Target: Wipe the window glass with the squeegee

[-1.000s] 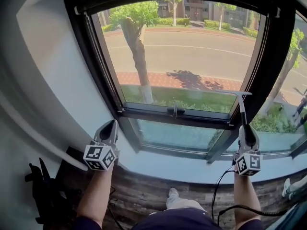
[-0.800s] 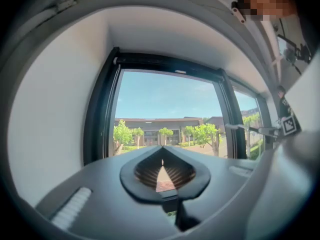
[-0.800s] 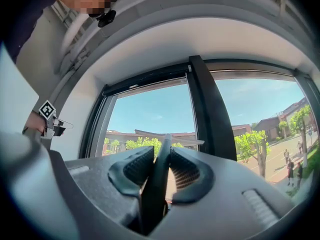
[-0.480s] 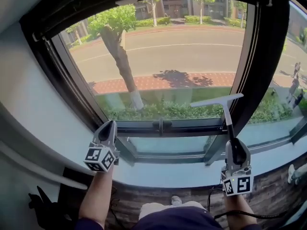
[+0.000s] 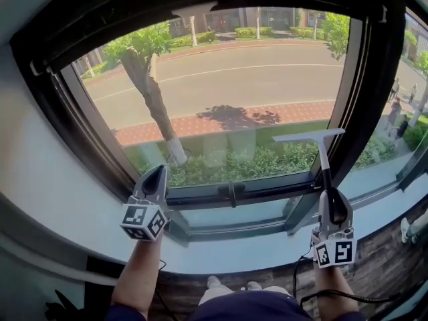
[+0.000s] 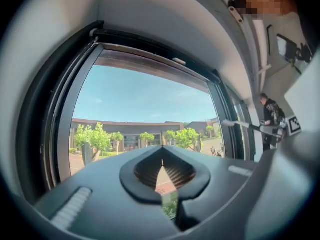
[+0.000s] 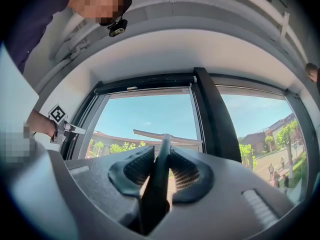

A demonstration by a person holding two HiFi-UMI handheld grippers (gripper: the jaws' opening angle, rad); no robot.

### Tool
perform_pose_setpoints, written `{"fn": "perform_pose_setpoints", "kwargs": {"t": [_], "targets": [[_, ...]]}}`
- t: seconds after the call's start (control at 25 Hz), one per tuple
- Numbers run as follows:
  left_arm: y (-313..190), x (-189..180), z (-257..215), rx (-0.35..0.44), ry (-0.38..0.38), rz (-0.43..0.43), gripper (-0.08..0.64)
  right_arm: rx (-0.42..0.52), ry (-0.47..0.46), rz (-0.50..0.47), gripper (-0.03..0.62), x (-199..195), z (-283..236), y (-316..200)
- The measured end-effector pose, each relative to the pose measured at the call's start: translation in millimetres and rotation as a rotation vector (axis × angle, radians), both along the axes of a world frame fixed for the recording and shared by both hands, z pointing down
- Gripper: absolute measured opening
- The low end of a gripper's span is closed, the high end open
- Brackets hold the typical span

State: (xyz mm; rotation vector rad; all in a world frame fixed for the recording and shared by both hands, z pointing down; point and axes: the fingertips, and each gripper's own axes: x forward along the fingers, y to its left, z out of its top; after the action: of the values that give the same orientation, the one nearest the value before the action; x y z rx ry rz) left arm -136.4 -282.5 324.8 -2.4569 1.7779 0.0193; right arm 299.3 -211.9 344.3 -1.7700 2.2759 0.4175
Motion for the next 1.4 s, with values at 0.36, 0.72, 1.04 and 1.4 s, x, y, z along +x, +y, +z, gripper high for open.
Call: {"fn": "perform_pose_setpoints", "kwargs": {"t": [0.36, 0.72, 1.04, 1.4], "targets": [[-35, -8, -21, 0.027, 0.019, 0.143, 0.005, 0.079, 0.018, 0.101, 0.103, -48, -36, -4], [-61, 1, -66, 0.097, 0.043, 0.278, 0.005, 0.171, 0.006, 0.148, 0.103, -84, -91, -24], [-80, 50, -109, 0.178, 0.032, 0.346, 0.005, 0.272, -0.011, 0.148, 0.103, -62, -141, -47], [-88, 88, -165, 0.263, 0.001, 0.371, 0.005, 0.398, -0.007, 0.125, 0.103, -44, -189, -68]]}}
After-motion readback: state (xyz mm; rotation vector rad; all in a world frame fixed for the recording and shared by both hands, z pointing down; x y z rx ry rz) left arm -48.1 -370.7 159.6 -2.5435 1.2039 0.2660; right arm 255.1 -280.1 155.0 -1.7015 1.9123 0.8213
